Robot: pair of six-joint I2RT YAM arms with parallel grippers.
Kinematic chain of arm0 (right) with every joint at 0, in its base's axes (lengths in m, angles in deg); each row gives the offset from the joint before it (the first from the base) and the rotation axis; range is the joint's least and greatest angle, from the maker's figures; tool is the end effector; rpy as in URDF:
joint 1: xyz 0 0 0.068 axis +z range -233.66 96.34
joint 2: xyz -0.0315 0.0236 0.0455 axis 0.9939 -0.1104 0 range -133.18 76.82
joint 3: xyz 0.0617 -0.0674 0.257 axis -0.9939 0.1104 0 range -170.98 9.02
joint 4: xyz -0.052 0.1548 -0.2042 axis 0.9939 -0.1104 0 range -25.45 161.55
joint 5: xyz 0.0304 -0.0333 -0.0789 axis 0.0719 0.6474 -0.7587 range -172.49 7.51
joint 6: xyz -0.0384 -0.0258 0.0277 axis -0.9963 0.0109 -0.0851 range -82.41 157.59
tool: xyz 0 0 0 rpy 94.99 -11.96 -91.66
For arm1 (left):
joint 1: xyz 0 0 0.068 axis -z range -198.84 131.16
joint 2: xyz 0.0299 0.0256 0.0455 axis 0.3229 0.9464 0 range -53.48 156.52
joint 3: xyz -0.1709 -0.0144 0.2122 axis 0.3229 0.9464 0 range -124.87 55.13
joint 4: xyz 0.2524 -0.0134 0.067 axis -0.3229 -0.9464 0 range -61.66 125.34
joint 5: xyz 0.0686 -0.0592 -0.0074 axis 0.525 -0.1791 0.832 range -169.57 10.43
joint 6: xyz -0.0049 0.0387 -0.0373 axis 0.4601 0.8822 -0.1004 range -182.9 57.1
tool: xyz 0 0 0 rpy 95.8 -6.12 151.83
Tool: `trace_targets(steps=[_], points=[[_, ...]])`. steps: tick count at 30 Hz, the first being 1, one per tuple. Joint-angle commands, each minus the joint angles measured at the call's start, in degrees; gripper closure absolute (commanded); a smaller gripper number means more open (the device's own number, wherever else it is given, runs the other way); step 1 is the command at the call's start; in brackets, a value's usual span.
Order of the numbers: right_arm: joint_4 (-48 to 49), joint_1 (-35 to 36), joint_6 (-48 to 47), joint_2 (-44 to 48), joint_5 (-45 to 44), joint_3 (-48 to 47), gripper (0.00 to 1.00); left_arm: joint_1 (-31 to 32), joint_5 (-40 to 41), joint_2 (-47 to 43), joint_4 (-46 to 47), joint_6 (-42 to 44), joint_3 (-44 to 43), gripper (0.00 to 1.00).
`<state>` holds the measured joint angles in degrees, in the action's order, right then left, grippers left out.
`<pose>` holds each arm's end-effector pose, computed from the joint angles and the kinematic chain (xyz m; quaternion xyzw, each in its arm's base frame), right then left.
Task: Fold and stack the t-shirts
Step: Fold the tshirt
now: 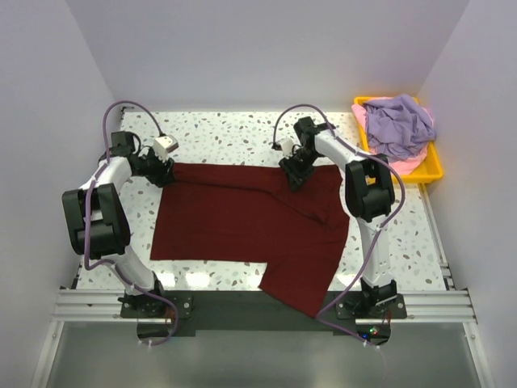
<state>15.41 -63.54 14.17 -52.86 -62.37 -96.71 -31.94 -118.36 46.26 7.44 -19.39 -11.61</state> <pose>0.4233 0.1682 0.1662 -0.3779 0.9054 0.1715 0.0900 0.3482 0.0581 0.2016 0.3199 0.8592 -0.1707 0.3611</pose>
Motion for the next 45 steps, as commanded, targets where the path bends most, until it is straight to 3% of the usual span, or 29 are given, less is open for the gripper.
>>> trace_targets(steps=[1, 13, 31, 33, 35, 38, 39, 45], points=[[-0.02, 0.8, -0.31, 1.54, 2.12, -0.35, 0.6, -0.26, -1.56, 0.28, 1.53, -0.44, -2.17, 0.49], [4.37, 0.89, 2.32, 4.09, -3.77, -0.7, 0.55, -0.26, -1.64, 0.36, 1.53, -0.44, -2.43, 0.49], [2.0, 0.97, 1.8, 2.51, 2.03, -2.46, 0.57, -0.26, -1.64, 0.45, 1.53, -0.26, -2.52, 0.49], [1.56, 0.97, 1.36, 2.42, 2.38, -2.63, 0.61, -0.26, -1.73, 0.54, 1.53, -0.35, -2.61, 0.49], [0.68, 0.89, 0.92, 2.16, 2.47, -2.9, 0.71, -0.26, -1.82, 0.45, 1.45, -0.44, -2.78, 0.49], [-1.07, 0.89, 0.22, 2.51, 3.43, -2.99, 0.96, -0.26, -1.82, 0.1, 1.27, -0.35, -2.78, 0.49], [-1.6, 0.97, 0.13, 2.86, 3.7, -2.9, 1.0, -0.17, -1.73, 0.01, 1.01, -0.26, -2.78, 0.49], [-4.41, 2.29, -1.54, 8.56, 7.39, 1.22, 1.0, -0.26, -1.03, -0.78, 0.22, 1.4, -3.22, 0.5]])
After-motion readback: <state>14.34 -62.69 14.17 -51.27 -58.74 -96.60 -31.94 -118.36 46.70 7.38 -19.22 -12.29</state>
